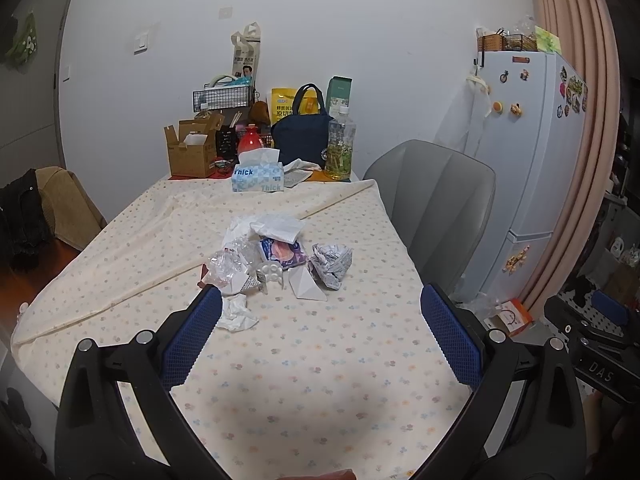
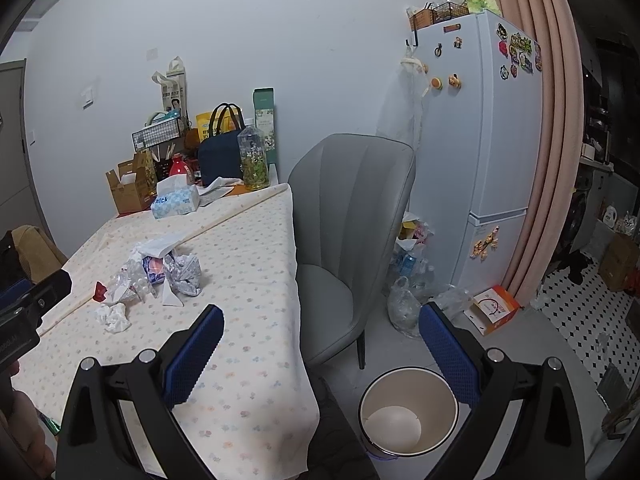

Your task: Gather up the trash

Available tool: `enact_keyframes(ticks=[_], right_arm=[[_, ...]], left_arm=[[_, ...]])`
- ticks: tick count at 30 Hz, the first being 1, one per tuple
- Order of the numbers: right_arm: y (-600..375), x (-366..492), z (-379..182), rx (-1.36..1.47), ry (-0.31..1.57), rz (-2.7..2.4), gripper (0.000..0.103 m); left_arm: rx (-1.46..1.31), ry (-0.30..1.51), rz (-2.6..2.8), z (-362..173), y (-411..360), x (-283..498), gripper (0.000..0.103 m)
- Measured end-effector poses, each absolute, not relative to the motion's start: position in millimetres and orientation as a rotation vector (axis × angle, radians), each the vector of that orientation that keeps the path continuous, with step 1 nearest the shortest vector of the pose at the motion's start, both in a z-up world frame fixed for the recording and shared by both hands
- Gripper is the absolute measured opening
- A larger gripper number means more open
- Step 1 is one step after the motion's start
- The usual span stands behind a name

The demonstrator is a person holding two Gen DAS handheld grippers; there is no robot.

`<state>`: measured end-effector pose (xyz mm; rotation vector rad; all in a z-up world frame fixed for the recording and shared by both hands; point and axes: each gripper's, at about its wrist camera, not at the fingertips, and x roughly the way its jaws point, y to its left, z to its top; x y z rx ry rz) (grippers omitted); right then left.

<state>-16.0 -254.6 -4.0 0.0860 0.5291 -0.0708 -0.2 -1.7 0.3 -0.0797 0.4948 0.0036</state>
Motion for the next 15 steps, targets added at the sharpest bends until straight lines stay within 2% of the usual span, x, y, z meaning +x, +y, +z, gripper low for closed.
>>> enact_keyframes(ticks=[15], right_arm=[[-252.2, -13.2, -7.8, 0.089, 0.537, -0.061, 0.096]], left_arm=[[-0.082, 0.500, 0.013, 1.2, 1.0, -1.1, 0.099]])
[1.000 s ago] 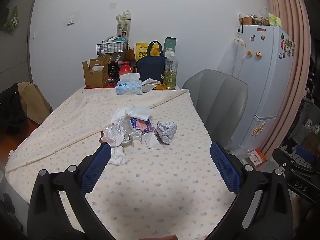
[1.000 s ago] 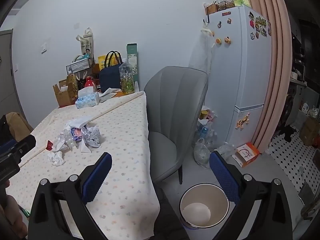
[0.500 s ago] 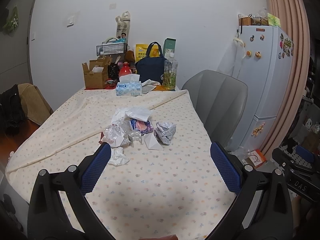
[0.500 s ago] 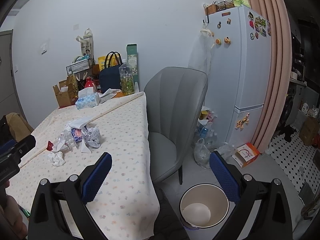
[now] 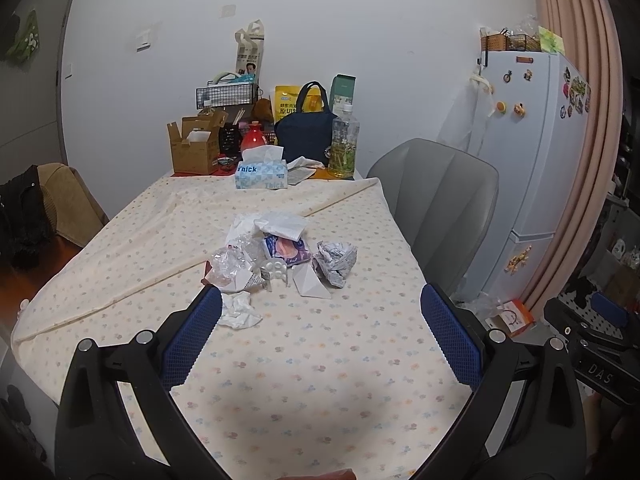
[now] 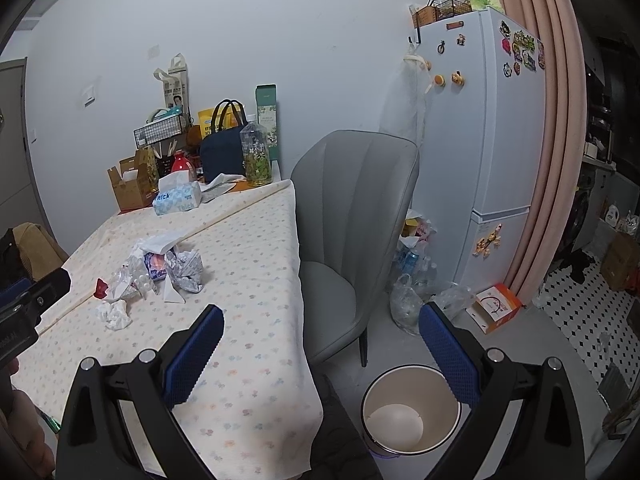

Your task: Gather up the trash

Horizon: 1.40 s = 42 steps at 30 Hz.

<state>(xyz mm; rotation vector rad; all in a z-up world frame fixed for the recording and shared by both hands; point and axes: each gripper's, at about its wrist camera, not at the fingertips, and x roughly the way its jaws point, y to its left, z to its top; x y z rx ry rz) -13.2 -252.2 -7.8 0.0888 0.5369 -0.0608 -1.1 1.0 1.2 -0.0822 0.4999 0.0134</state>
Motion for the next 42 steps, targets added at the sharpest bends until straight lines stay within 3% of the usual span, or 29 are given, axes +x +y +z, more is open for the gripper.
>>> enact_keyframes(ticks=[42], right_arm=[[-234.6, -2.6, -8.7, 0.076, 0.537, -0.012, 0.096]], left_arm=[[-0.096, 0.499, 0.058, 3.9, 21.0, 4.5, 0.099]])
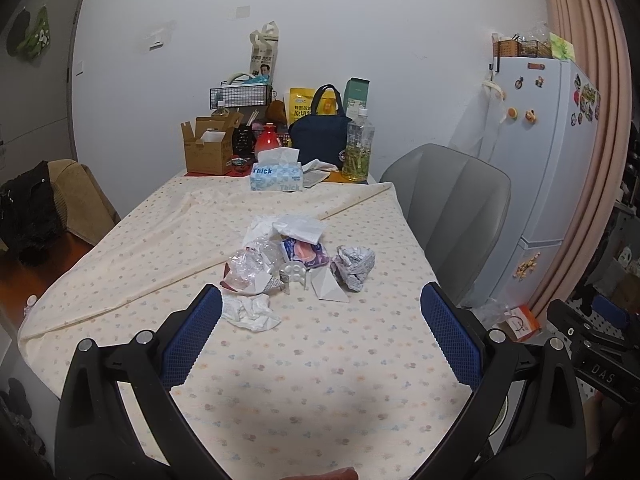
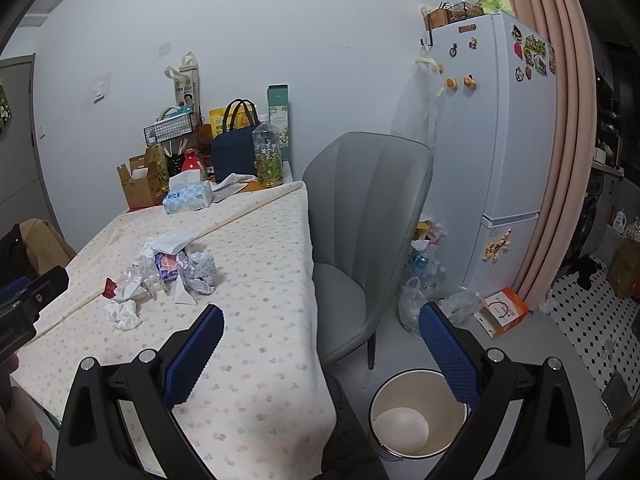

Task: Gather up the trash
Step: 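Reach the left gripper into the pile and grasp the white tissue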

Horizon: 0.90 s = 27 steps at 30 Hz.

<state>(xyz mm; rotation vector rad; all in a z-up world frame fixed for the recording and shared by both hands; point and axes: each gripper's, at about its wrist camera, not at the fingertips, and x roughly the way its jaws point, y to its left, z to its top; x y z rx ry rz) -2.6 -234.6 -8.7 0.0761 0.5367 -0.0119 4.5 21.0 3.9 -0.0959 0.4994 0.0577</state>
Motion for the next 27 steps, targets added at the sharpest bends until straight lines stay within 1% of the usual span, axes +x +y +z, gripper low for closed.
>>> enact_keyframes(ticks=[14, 19, 21, 22, 23, 26, 27], right_arm=[[-187.2, 46.3, -39.0, 0.080, 0.608, 0.214, 0.096], [-168.4, 69.2, -52.7, 0.075, 0.661, 0.289, 0.085], [-162.0, 77.7, -58.5, 0.074, 0.681, 0.311, 0.081], [-158.9, 82.1, -62.2, 0.077, 0.693, 0.325, 0.078], [-154.7, 87.9, -66.6, 0.081, 0.710, 0.343, 0.077], [-145.7, 102.1, -78.1, 0.087, 0.742, 0.378, 0.073], [-143.3, 106.4, -81.5, 0.091, 0.754, 0.389, 0.070]], left_arm=[[-0.173, 0.559, 0.122, -32.9, 75.5, 32.4, 0.098], [-0.212, 0.599, 0.150, -51.9, 98.6, 52.0, 0.091], [-0.228, 0.621, 0.161, -60.0, 106.2, 60.3, 0.086], [-0.237, 0.636, 0.163, -65.4, 109.9, 65.3, 0.085], [-0.247, 0.650, 0.166, -70.8, 113.3, 69.9, 0.083], [-0.264, 0.682, 0.176, -84.6, 118.7, 80.7, 0.083], [-0.265, 0.695, 0.179, -90.3, 119.4, 85.5, 0.083]])
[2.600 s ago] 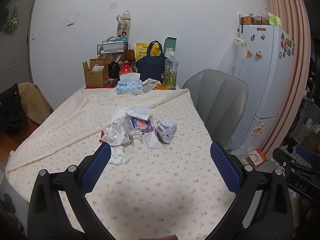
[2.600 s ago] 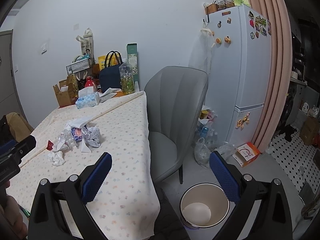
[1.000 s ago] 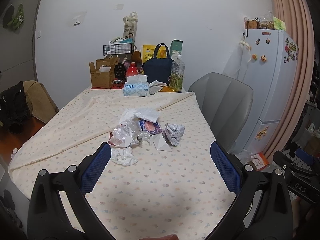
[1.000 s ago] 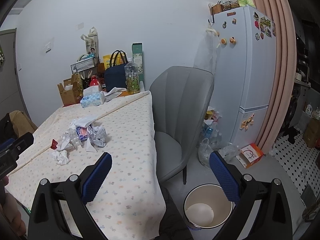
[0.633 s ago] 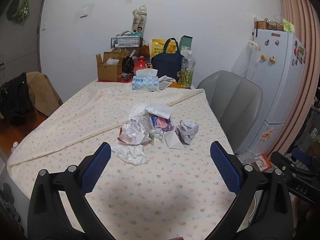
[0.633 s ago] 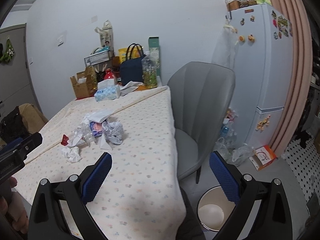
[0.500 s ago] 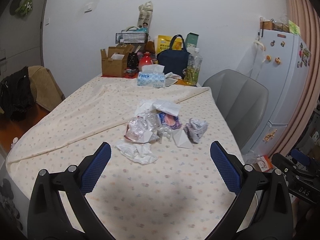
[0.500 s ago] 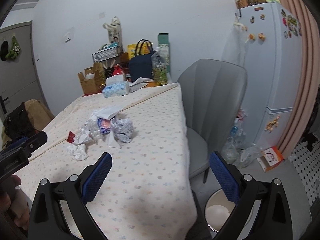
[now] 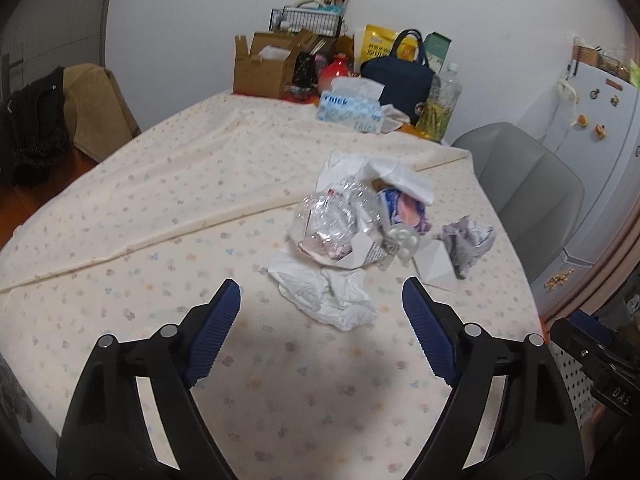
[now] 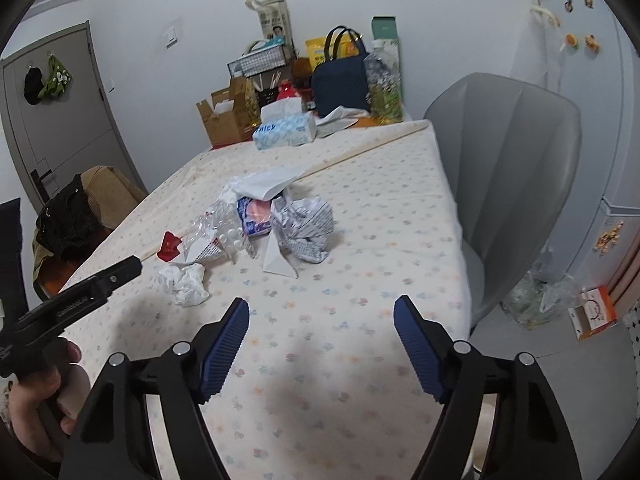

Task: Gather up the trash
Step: 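Reach the left gripper into the pile and grasp the white tissue, then lift the white tissue with the left gripper while the right gripper grasps a white paper scrap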

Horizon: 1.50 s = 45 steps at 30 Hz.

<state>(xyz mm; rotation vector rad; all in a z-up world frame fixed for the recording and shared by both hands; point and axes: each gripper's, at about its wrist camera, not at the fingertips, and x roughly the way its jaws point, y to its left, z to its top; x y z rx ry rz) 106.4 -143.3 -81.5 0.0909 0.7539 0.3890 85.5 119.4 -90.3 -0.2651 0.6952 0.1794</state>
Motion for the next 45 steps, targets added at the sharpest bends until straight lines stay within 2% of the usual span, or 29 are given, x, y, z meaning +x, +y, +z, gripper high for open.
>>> enact_keyframes(ticks=[4, 11, 13, 14, 15, 23, 26, 28, 29, 30, 31, 33, 40, 45], right_arm=[[-131.8, 119.8, -95.4, 0.104, 0.794, 0.434, 0.062], [-123.7, 134.5, -107.4, 0.121, 0.833, 0.462, 0.059], [-122.5, 137.2, -108.7, 0.125, 0.836, 0.465, 0.059], [-121.4, 138.8, -109.3, 0.124, 0.836, 0.467, 0.059], [-120.2, 140.3, -109.4, 0.123, 0.836, 0.468, 0.059], [-118.4, 144.5, -109.9, 0.129, 0.834, 0.472, 0.059], [-119.8, 143.6, -107.4, 0.130, 0.824, 0.468, 0.059], [-121.0, 143.1, -105.9, 0.131, 0.820, 0.464, 0.059], [-122.1, 143.0, -105.3, 0.131, 0.818, 0.461, 0.059], [-122.4, 143.1, -104.9, 0.131, 0.817, 0.460, 0.059], [-122.9, 143.3, -104.6, 0.130, 0.817, 0.459, 0.059], [-121.5, 143.4, -104.2, 0.129, 0.816, 0.463, 0.057], [-94.2, 153.1, -109.0, 0.116, 0.852, 0.534, 0.042], [-74.0, 165.9, -110.5, 0.109, 0.868, 0.551, 0.036]], left_arm=[[-0.273, 0.738, 0.186, -107.6, 122.2, 99.2, 0.083], [-0.282, 0.790, 0.174, -126.5, 117.7, 114.3, 0.079], [-0.289, 0.800, 0.184, -130.1, 116.4, 116.3, 0.072], [-0.299, 0.798, 0.208, -131.5, 116.0, 114.6, 0.062], [-0.311, 0.802, 0.217, -133.2, 115.5, 114.3, 0.056], [-0.331, 0.805, 0.196, -137.9, 99.8, 118.0, 0.055], [-0.308, 0.821, 0.229, -140.9, 95.9, 127.3, 0.062], [-0.297, 0.830, 0.248, -141.6, 95.4, 133.0, 0.062], [-0.298, 0.835, 0.255, -142.0, 96.4, 134.5, 0.057], [-0.290, 0.838, 0.271, -142.0, 97.1, 135.2, 0.037], [-0.295, 0.843, 0.274, -141.9, 99.4, 134.7, 0.027], [-0.350, 0.835, 0.247, -141.8, 108.8, 129.8, 0.013], [-0.368, 0.758, 0.255, -118.5, 130.1, 100.6, 0.011], [-0.370, 0.714, 0.288, -102.7, 148.4, 87.1, 0.011]])
